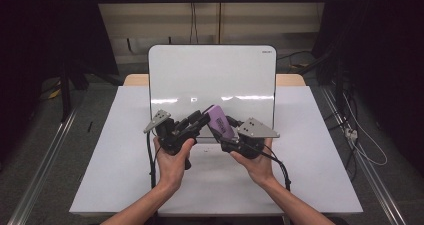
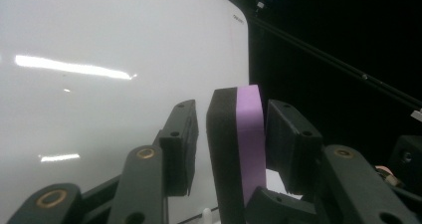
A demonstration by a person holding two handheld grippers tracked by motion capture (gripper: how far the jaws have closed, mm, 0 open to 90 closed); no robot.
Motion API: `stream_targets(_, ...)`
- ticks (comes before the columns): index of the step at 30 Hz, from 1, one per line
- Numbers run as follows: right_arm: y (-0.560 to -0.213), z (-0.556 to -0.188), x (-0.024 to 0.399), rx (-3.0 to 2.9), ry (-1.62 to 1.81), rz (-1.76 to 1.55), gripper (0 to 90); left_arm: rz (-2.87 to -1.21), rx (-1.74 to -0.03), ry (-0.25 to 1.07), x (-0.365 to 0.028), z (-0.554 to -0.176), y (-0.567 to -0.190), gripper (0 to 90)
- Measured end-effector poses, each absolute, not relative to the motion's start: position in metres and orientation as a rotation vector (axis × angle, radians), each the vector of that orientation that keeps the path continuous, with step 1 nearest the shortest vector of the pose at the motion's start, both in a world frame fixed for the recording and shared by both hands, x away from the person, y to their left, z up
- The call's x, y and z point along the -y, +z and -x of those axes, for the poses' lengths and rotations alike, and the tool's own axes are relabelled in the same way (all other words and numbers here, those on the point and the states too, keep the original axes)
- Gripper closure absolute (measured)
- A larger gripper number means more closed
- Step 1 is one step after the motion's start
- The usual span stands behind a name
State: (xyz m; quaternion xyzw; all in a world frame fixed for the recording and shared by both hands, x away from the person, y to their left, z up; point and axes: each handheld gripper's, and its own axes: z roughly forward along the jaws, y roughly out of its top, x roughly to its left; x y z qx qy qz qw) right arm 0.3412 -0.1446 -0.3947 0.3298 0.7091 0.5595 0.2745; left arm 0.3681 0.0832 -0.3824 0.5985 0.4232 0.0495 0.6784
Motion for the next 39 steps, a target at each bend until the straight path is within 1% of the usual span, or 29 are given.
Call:
stream_targets(1,-0.395,-0.341,0.144,-1.909,1.506,-0.887,41.6,-1.352,-0.945,0.107,-0.083,-0.368,-0.383,61.3)
stream_targets(10,-0.394,-0.342,0.145,-1.899,1.503,-0.885,41.5,-1.355,-0.956,0.073,-0.081,-0.37,-0.384,61.4)
stream_targets(14,-0.395,-0.342,0.145,-1.902,1.502,-0.895,41.5,-1.356,-0.968,0.039,-0.082,-0.372,-0.383,63.2)
stream_targets(24,-0.395,-0.342,0.146,-1.909,1.525,-0.887,40.4,-1.407,-0.938,0.059,-0.083,-0.372,-0.376,67.9)
stream_targets(27,-0.395,-0.343,0.146,-1.917,1.531,-0.891,36.5,-1.414,-0.938,0.054,-0.084,-0.374,-0.377,68.8)
stream_targets(32,-0.396,-0.343,0.146,-1.937,1.544,-0.896,26.7,-1.422,-0.937,0.087,-0.088,-0.376,-0.373,69.3)
stream_targets(39,-0.394,-0.343,0.152,-1.94,1.539,-0.922,19.5,-1.474,-0.93,0.15,-0.101,-0.377,-0.368,69.5)
